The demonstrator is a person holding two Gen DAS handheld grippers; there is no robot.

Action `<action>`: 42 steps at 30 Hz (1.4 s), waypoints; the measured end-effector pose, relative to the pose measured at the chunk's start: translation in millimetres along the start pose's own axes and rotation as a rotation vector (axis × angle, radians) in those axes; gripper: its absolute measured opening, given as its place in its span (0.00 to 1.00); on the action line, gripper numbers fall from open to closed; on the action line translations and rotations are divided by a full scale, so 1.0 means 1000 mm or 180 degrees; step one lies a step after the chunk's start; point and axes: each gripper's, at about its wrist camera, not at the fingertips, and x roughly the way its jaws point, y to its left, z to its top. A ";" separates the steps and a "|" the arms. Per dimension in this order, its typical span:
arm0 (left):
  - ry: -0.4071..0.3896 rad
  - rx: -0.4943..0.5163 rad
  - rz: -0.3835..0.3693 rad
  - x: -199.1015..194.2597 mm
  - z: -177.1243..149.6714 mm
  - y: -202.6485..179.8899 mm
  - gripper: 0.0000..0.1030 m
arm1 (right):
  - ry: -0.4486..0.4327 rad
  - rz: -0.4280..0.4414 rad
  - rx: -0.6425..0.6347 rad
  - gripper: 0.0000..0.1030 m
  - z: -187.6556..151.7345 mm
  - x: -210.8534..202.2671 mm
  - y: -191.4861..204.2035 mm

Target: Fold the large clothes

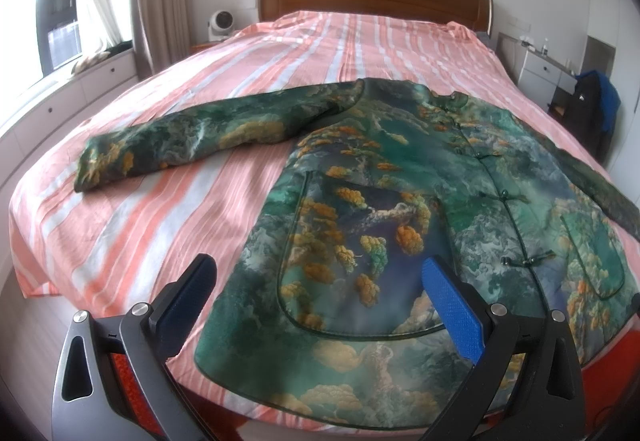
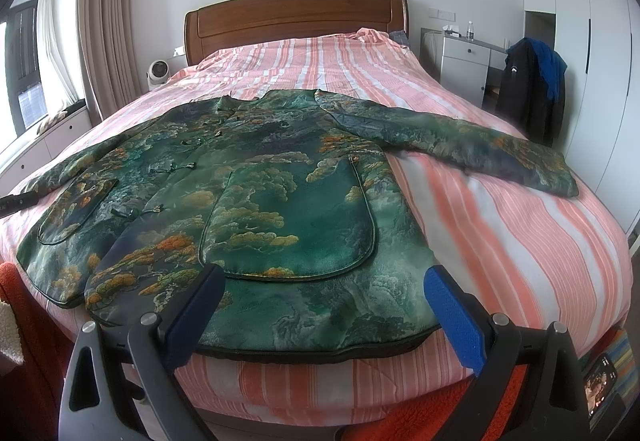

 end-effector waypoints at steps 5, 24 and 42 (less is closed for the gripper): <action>-0.0008 -0.0003 0.0001 0.000 0.000 0.001 0.99 | 0.0000 0.0001 -0.0001 0.96 0.000 0.000 0.000; -0.0019 -0.0005 0.0006 -0.001 0.003 0.004 0.99 | 0.0004 0.0004 -0.0008 0.96 0.000 0.000 0.001; -0.0101 -0.0034 0.0052 -0.004 0.007 0.012 0.99 | -0.0078 -0.0054 0.1324 0.96 0.051 0.028 -0.137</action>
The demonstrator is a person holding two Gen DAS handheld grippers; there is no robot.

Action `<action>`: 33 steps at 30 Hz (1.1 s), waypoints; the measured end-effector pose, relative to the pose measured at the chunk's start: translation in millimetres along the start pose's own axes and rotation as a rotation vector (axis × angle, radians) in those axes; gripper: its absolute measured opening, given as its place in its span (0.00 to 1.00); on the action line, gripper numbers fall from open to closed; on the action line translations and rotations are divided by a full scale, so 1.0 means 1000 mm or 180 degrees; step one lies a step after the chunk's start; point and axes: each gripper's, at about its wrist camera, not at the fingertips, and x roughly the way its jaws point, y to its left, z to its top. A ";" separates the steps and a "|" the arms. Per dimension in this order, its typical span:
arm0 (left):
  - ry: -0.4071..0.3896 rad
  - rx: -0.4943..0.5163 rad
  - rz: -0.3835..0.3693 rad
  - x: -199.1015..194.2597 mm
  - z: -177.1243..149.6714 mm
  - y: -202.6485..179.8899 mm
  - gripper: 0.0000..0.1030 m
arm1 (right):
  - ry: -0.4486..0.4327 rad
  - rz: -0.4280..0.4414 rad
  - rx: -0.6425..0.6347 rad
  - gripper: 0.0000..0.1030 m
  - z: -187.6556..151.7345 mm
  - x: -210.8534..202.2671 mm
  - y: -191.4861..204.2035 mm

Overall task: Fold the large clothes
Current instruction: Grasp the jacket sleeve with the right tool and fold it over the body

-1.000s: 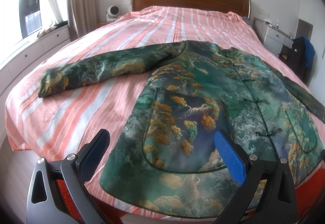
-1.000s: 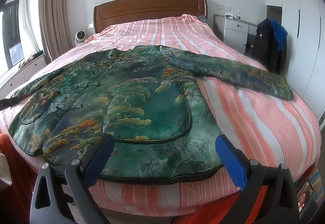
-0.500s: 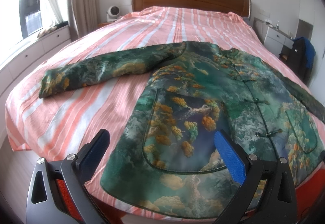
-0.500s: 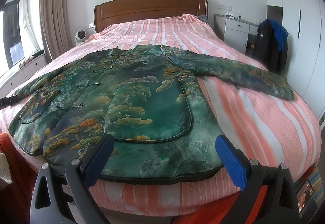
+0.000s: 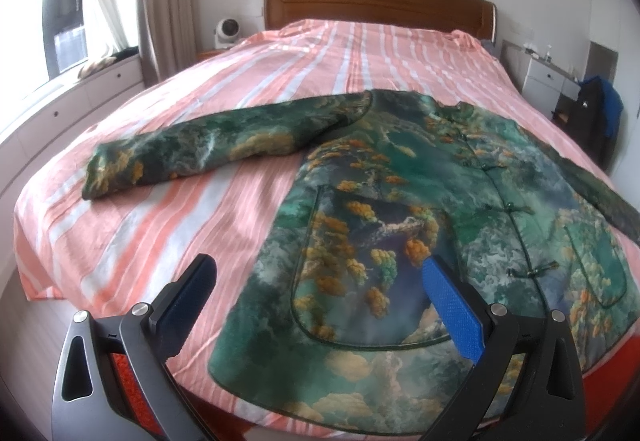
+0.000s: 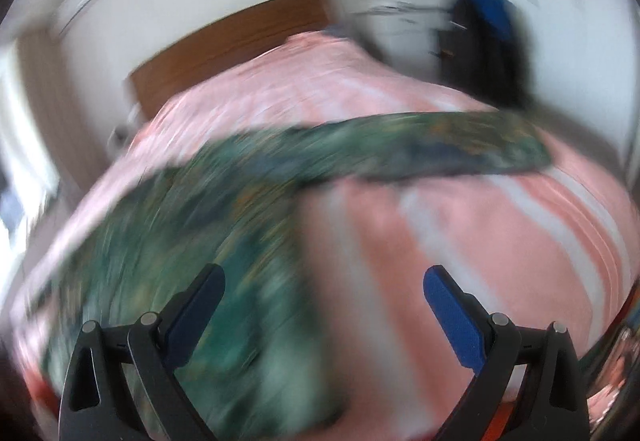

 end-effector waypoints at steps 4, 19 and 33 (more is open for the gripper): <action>0.0017 -0.0064 0.0016 0.001 -0.002 0.006 0.99 | 0.0107 -0.0048 0.1177 0.96 0.042 0.049 -0.095; 0.0182 0.0021 0.0226 0.022 -0.005 0.003 0.99 | -0.0298 -0.0510 0.1620 0.21 0.143 0.113 -0.130; 0.0385 0.0015 0.0540 0.037 0.005 0.028 0.99 | -0.0114 0.0966 -0.1028 0.19 0.171 0.120 0.302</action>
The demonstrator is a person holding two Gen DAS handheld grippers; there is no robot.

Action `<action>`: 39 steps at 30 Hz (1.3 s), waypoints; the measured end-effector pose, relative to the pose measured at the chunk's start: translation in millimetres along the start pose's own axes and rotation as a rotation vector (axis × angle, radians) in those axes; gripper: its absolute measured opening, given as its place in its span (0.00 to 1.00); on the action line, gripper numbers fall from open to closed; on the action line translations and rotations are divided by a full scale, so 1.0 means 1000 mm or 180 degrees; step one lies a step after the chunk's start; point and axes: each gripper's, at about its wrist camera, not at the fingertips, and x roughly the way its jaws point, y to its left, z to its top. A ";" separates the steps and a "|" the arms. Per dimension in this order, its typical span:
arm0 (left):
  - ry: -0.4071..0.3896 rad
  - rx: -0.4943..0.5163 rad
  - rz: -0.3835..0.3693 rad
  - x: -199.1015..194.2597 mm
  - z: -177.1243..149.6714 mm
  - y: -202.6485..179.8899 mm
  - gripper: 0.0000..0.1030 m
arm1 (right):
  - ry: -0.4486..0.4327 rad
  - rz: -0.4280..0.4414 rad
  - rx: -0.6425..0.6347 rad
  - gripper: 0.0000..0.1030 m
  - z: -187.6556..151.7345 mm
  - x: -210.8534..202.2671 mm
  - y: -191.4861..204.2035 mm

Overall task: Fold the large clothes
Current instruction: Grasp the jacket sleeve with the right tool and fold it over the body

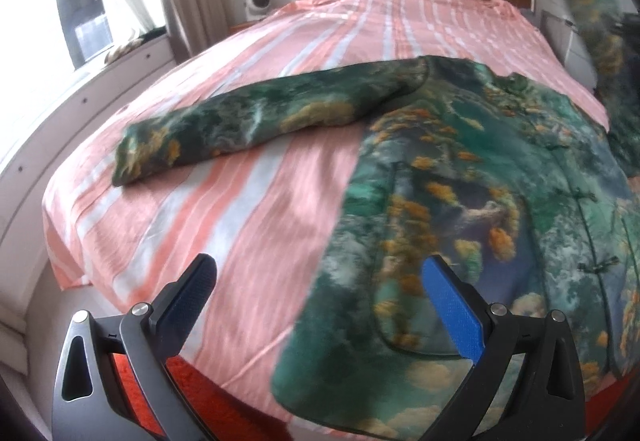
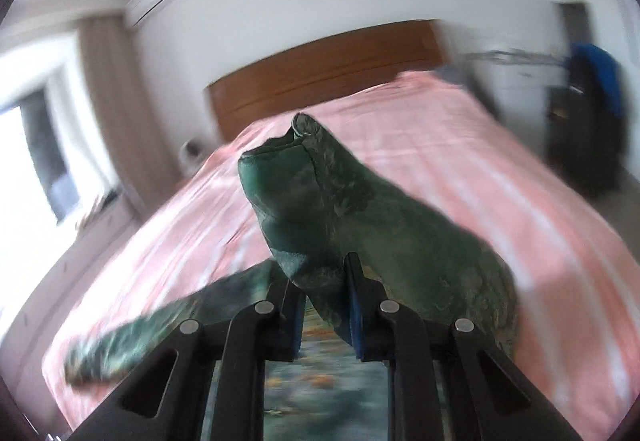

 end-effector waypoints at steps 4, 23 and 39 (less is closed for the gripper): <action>0.0051 -0.0100 0.0051 0.006 0.002 0.014 0.99 | 0.0397 0.0102 -0.0402 0.19 -0.039 0.062 0.075; 0.0129 -0.0231 -0.0092 0.025 -0.011 0.020 0.99 | 0.0844 0.0502 0.0496 0.78 -0.087 0.082 -0.014; -0.0079 -0.0236 -0.0063 0.010 -0.020 0.027 0.99 | 0.1322 -0.0043 -0.0078 0.77 -0.127 0.163 0.032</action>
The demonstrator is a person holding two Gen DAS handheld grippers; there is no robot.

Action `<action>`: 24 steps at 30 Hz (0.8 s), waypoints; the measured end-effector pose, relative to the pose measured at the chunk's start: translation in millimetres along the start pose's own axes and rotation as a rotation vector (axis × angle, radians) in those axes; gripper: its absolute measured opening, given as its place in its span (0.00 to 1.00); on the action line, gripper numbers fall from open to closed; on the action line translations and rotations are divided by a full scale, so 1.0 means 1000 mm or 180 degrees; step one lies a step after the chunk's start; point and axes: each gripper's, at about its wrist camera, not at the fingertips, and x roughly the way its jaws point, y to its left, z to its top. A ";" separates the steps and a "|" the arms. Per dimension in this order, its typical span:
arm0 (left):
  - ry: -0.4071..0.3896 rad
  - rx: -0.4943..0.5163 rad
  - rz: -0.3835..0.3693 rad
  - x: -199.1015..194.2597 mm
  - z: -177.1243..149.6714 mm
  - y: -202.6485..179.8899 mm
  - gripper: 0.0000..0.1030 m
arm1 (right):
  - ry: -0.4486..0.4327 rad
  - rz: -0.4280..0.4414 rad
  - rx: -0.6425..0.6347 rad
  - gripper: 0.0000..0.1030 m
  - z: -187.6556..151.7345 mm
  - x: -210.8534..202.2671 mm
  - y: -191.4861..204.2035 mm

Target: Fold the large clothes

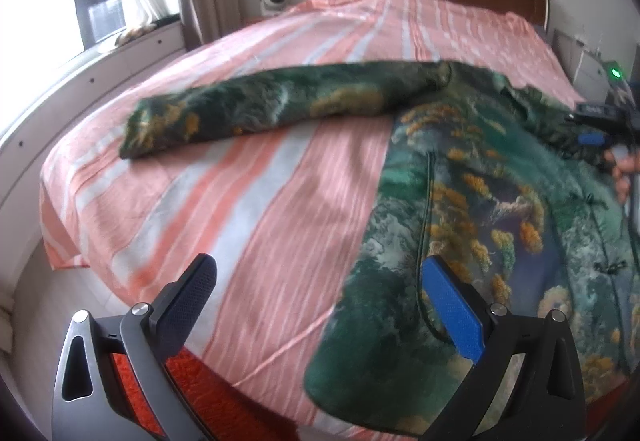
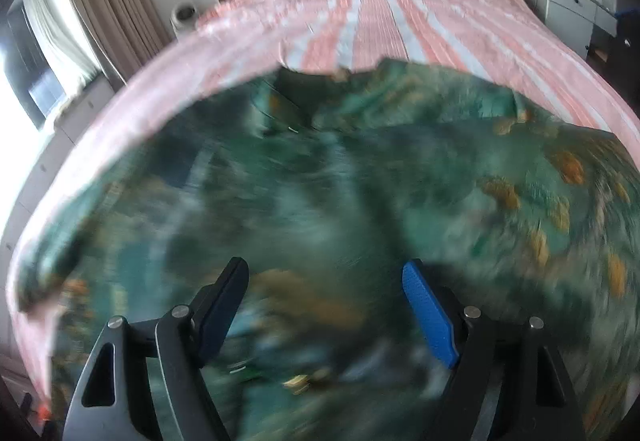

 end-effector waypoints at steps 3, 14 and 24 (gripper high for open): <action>0.0046 -0.0120 -0.0065 0.004 0.000 0.005 0.99 | -0.0199 0.0079 -0.0131 0.77 -0.027 -0.047 0.019; 0.0048 0.0044 -0.0134 -0.004 -0.002 -0.030 0.99 | -0.0458 0.0154 -0.0534 0.79 -0.211 -0.174 0.017; -0.0033 0.0332 -0.0132 -0.025 -0.004 -0.057 0.99 | -0.1111 -0.0351 -0.0707 0.79 -0.285 -0.230 -0.008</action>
